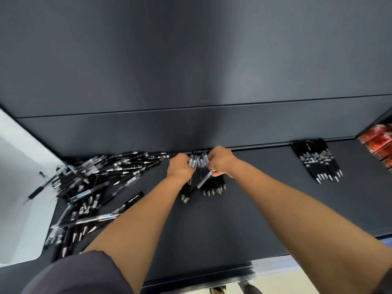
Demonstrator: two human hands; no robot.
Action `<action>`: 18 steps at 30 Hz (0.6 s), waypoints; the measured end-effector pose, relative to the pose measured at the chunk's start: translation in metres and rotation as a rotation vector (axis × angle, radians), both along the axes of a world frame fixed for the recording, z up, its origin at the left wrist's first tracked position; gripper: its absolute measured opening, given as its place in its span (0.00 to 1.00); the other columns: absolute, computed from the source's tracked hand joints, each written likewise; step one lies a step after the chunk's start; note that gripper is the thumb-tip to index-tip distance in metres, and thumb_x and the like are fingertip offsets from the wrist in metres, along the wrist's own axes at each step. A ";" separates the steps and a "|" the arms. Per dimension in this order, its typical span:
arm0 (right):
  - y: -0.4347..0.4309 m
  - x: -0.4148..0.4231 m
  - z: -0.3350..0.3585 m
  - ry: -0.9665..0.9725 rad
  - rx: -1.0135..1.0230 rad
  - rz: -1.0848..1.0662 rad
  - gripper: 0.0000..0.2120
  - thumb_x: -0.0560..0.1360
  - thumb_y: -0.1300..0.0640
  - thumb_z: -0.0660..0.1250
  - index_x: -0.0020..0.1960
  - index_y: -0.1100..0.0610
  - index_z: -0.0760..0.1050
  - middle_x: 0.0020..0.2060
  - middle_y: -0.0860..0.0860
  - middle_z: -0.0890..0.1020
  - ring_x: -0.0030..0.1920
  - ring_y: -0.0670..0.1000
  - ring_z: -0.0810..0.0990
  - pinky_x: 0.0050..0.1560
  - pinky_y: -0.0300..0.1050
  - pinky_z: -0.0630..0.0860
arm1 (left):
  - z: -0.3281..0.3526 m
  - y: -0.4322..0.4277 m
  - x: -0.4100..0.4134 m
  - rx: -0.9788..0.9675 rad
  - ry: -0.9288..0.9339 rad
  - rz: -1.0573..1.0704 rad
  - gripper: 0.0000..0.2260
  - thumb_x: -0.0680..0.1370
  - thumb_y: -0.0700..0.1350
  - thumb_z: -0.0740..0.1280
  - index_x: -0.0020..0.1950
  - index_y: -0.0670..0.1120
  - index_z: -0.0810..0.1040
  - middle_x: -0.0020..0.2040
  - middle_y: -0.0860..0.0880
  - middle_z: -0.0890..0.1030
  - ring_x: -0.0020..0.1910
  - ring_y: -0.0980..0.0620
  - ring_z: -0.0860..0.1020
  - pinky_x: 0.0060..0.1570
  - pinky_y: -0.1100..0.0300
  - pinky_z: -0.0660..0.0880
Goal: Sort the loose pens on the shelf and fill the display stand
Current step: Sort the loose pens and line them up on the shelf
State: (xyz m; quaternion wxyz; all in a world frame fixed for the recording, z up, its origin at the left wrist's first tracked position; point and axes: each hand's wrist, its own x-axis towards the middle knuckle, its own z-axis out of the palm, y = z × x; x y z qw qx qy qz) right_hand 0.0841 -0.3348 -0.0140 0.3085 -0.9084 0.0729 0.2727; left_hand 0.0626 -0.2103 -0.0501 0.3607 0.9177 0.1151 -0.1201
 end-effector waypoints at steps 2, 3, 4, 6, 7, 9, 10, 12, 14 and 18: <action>-0.006 0.004 -0.003 0.013 -0.032 0.041 0.04 0.75 0.69 0.64 0.46 0.62 0.74 0.33 0.54 0.74 0.46 0.57 0.84 0.51 0.49 0.81 | -0.008 -0.008 0.001 -0.047 0.032 0.103 0.05 0.72 0.34 0.65 0.47 0.39 0.77 0.44 0.42 0.77 0.43 0.47 0.76 0.41 0.60 0.69; -0.007 0.007 -0.006 0.014 -0.032 0.044 0.04 0.75 0.69 0.64 0.48 0.62 0.75 0.34 0.54 0.75 0.44 0.56 0.83 0.51 0.49 0.80 | -0.011 -0.011 0.002 -0.069 0.040 0.149 0.07 0.73 0.34 0.65 0.49 0.39 0.77 0.46 0.42 0.78 0.45 0.47 0.77 0.41 0.60 0.70; -0.009 0.010 -0.009 0.013 -0.022 0.041 0.04 0.75 0.69 0.64 0.49 0.62 0.75 0.36 0.56 0.76 0.42 0.56 0.82 0.51 0.48 0.81 | -0.012 -0.014 0.004 -0.082 0.044 0.185 0.09 0.73 0.34 0.65 0.53 0.39 0.76 0.49 0.41 0.79 0.47 0.46 0.78 0.42 0.61 0.70; -0.009 0.014 -0.013 0.006 -0.029 0.061 0.03 0.75 0.69 0.65 0.46 0.62 0.74 0.41 0.58 0.76 0.41 0.56 0.82 0.49 0.48 0.81 | -0.013 -0.019 0.005 -0.086 0.036 0.222 0.14 0.73 0.36 0.67 0.59 0.40 0.74 0.53 0.41 0.79 0.52 0.45 0.78 0.44 0.62 0.70; -0.010 0.016 -0.015 -0.005 -0.050 0.093 0.03 0.75 0.68 0.65 0.46 0.62 0.74 0.43 0.58 0.76 0.43 0.57 0.83 0.49 0.49 0.81 | -0.013 -0.022 0.005 -0.086 0.032 0.230 0.17 0.74 0.38 0.68 0.61 0.41 0.72 0.54 0.42 0.79 0.54 0.45 0.78 0.45 0.62 0.70; -0.012 0.019 -0.018 -0.045 -0.088 0.161 0.06 0.75 0.69 0.65 0.51 0.62 0.74 0.46 0.59 0.77 0.47 0.59 0.83 0.51 0.51 0.80 | -0.013 -0.024 0.005 -0.077 0.031 0.214 0.21 0.74 0.42 0.69 0.65 0.42 0.69 0.54 0.42 0.80 0.55 0.45 0.78 0.49 0.59 0.72; -0.014 0.021 -0.018 -0.076 -0.105 0.190 0.09 0.75 0.69 0.64 0.55 0.62 0.73 0.49 0.59 0.77 0.48 0.59 0.82 0.51 0.52 0.80 | -0.012 -0.024 0.004 -0.054 0.030 0.192 0.21 0.75 0.43 0.69 0.66 0.44 0.68 0.54 0.41 0.80 0.55 0.45 0.78 0.50 0.57 0.73; -0.017 0.025 -0.017 -0.138 -0.150 0.281 0.12 0.75 0.68 0.63 0.58 0.61 0.73 0.53 0.58 0.77 0.51 0.59 0.80 0.52 0.49 0.79 | -0.011 -0.023 0.002 -0.006 0.027 0.163 0.20 0.75 0.43 0.67 0.66 0.46 0.67 0.54 0.41 0.80 0.55 0.44 0.77 0.51 0.54 0.74; -0.018 0.029 -0.014 -0.165 -0.175 0.361 0.11 0.75 0.66 0.64 0.57 0.60 0.75 0.54 0.58 0.78 0.53 0.57 0.79 0.50 0.46 0.77 | -0.009 -0.022 0.000 0.003 0.008 0.149 0.20 0.76 0.42 0.65 0.66 0.46 0.66 0.56 0.40 0.77 0.55 0.42 0.76 0.52 0.51 0.75; -0.012 0.034 -0.016 -0.272 -0.102 0.332 0.08 0.74 0.61 0.68 0.52 0.62 0.75 0.52 0.59 0.78 0.49 0.58 0.79 0.50 0.49 0.78 | -0.009 -0.022 -0.005 -0.018 -0.064 0.093 0.15 0.76 0.41 0.66 0.61 0.45 0.67 0.58 0.41 0.71 0.52 0.46 0.73 0.50 0.55 0.72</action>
